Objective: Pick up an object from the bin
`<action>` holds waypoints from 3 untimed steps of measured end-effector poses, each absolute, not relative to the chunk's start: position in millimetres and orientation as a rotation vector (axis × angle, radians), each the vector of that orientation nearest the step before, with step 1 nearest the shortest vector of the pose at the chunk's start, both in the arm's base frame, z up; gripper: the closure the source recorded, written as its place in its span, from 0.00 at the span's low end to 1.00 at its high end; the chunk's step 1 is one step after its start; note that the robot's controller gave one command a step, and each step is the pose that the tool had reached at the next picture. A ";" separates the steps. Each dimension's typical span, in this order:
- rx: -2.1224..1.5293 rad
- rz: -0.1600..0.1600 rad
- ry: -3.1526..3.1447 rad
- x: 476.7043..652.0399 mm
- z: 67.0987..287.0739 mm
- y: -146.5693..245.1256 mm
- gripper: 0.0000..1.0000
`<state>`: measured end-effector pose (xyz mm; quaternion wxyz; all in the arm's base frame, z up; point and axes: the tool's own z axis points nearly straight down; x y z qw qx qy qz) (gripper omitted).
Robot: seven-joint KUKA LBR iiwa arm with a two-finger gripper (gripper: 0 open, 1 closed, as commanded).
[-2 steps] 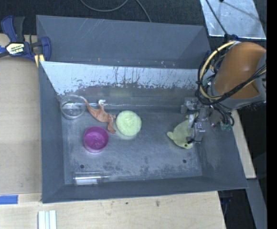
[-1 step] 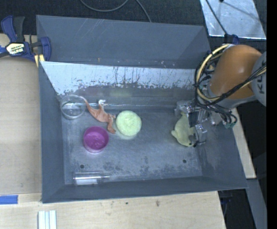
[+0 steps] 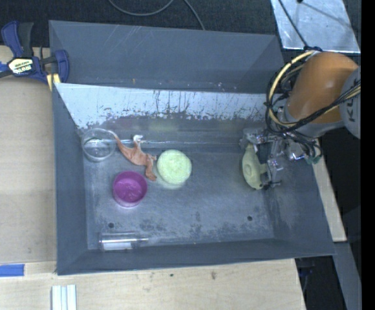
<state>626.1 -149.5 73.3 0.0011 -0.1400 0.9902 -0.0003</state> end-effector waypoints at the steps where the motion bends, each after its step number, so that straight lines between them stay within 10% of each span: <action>1: -0.675 -0.002 3.062 625.4 72.7 -147.8 0.00; 2: -0.437 -0.002 3.103 627.9 75.9 -150.1 1.00; 3: -0.437 -0.002 3.103 627.9 75.9 -150.1 1.00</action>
Offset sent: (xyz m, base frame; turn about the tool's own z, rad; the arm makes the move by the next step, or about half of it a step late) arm 0.0000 0.0000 0.0000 0.0000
